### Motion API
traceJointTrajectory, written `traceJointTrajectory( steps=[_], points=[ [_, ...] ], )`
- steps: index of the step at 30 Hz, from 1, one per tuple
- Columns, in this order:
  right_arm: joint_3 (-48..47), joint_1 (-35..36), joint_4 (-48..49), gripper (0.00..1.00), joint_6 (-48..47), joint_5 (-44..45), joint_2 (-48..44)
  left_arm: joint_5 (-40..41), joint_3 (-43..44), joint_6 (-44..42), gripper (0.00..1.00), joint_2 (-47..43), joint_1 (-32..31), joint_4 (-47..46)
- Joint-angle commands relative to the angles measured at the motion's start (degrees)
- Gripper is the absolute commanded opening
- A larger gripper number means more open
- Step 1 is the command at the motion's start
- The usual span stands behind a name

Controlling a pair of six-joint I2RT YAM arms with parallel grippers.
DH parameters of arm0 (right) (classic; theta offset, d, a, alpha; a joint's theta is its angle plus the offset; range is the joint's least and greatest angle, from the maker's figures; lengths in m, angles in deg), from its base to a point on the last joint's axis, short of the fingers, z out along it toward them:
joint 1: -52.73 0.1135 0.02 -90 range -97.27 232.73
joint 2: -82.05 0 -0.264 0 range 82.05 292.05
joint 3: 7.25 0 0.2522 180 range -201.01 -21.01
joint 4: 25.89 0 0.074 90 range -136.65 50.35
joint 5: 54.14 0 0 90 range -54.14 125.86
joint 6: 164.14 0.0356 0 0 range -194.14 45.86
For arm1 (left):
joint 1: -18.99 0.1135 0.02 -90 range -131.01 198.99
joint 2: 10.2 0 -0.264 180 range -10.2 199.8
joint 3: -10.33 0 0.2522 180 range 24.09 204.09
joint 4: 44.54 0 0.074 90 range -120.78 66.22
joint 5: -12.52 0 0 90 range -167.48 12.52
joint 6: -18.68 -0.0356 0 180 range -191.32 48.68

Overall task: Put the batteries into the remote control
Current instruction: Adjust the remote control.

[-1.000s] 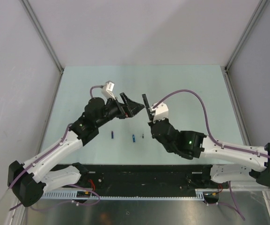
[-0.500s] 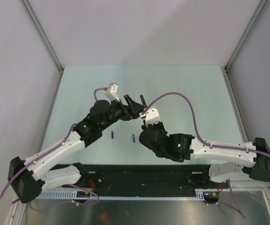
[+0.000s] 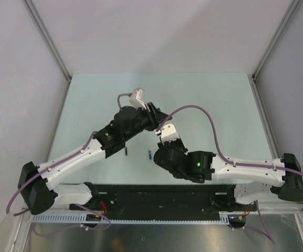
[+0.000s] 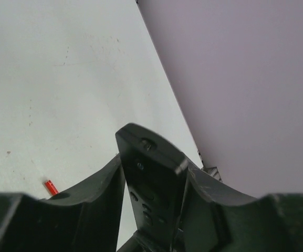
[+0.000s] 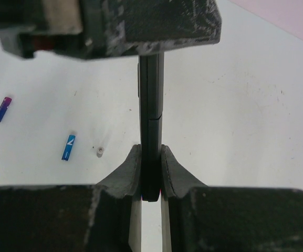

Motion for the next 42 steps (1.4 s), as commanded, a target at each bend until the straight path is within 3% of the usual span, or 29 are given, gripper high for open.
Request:
traceJointTrajectory(
  steps=[1, 6, 9, 10, 12, 13, 16, 18, 22, 27, 32, 38, 42],
  points=[
    [-2.65, 1.42, 0.21, 0.0, -0.26, 2.97, 0.35, 1.32, 3.93, -0.5, 0.42, 1.36, -0.31, -1.03],
    [-2.56, 1.77, 0.12, 0.0, -0.44, 2.88, 0.36, 0.44, 4.63, -0.85, 0.26, 2.51, -0.31, -0.95],
    [-2.65, 1.77, -0.05, 0.02, -0.44, 2.36, 0.09, 0.09, 4.72, -1.12, 0.09, 2.6, -0.31, -0.95],
    [-2.65, 1.77, -0.05, 0.07, -0.36, 1.83, 0.01, 0.09, 4.72, -1.21, 0.01, 2.77, -0.31, -0.95],
    [-2.65, 1.77, -0.14, 0.17, -0.27, 1.39, -0.43, 0.53, 4.63, -1.29, 0.0, 2.68, -0.31, -0.95],
    [-2.65, 1.86, -0.14, 0.29, -0.35, 0.87, -0.61, 0.7, 4.63, -1.29, 0.0, 2.68, -0.31, -0.86],
    [-2.65, 1.94, -0.14, 0.54, 0.08, 0.07, -1.4, 1.49, 4.72, -1.47, 0.0, 2.77, -0.22, -0.6],
    [-2.65, 2.03, -0.14, 0.64, 0.35, -0.45, -1.93, 1.93, 5.07, -1.56, 0.0, 2.86, -0.22, -0.42],
    [-2.65, 2.12, -0.32, 0.75, 1.4, -2.03, -4.2, 2.02, 5.51, -1.56, 0.0, 3.56, 0.21, 0.11],
    [-2.56, 1.95, -0.84, 0.83, 3.33, -6.77, -8.95, 1.32, 5.6, -1.56, 0.0, 3.56, 1.44, 0.28],
    [-2.3, -2.61, -2.25, 0.85, 6.67, -15.82, -15.36, -1.92, 4.55, -1.21, 0.0, 1.98, 5.13, 0.11],
    [4.37, -15.68, 5.56, 0.84, 8.61, -36.9, -21.43, -14.83, -1.24, -0.07, 0.0, -3.02, 11.46, -6.73],
    [10.08, -24.93, 13.99, 0.83, 11.68, -56.46, -25.13, -21.77, -6.51, -1.55, 0.0, -7.33, 13.22, -11.66]
  ],
)
